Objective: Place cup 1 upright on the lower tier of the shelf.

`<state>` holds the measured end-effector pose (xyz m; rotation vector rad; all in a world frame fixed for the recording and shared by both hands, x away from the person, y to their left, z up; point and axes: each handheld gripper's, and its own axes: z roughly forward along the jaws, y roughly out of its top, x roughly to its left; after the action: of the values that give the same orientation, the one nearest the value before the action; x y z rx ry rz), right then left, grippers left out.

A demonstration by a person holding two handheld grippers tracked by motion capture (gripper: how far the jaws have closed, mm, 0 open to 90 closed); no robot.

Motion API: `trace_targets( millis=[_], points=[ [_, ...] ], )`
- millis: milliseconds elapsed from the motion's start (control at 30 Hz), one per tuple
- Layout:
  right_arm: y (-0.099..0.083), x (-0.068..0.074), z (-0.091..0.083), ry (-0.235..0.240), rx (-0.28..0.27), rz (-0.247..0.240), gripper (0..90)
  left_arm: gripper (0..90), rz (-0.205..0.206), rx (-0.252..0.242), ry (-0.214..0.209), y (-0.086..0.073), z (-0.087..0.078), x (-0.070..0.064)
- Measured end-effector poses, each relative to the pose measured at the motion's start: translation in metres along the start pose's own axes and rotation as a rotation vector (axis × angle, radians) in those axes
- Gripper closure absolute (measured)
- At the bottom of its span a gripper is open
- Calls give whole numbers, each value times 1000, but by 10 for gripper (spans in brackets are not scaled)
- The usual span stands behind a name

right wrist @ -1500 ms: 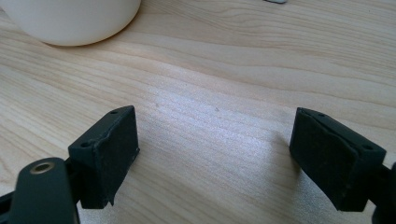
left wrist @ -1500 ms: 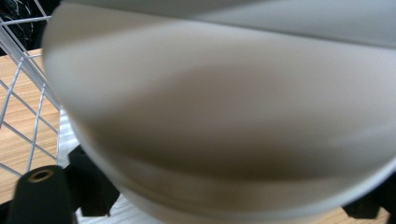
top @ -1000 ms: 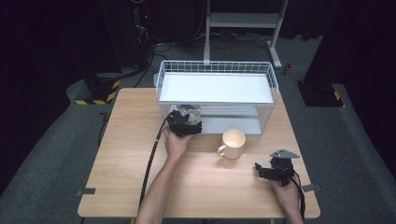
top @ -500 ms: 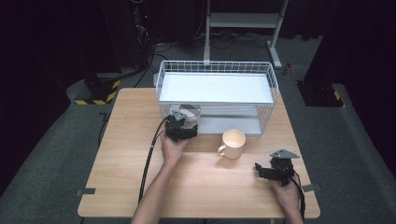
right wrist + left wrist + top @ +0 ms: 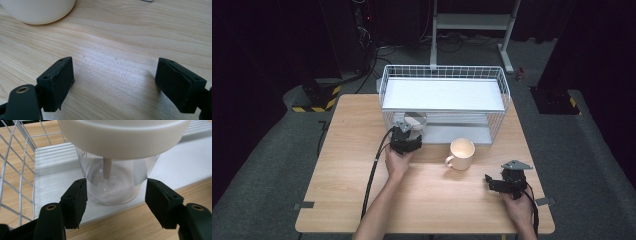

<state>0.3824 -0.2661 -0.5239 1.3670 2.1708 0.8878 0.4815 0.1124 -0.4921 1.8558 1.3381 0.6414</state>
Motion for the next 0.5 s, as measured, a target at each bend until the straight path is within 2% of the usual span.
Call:
trace_targets(
  millis=[333,400,433,500],
  points=[
    [0,0,0,0,0,0,154,378,5,23,22,3,10,1],
    [0,0,0,0,0,0,154,379,20,33,30,6,12,2],
    [0,0,0,0,0,0,154,380,19,28,44,7,14,1],
    [0,0,0,0,0,1,154,384,11,34,44,9,16,1]
  ],
)
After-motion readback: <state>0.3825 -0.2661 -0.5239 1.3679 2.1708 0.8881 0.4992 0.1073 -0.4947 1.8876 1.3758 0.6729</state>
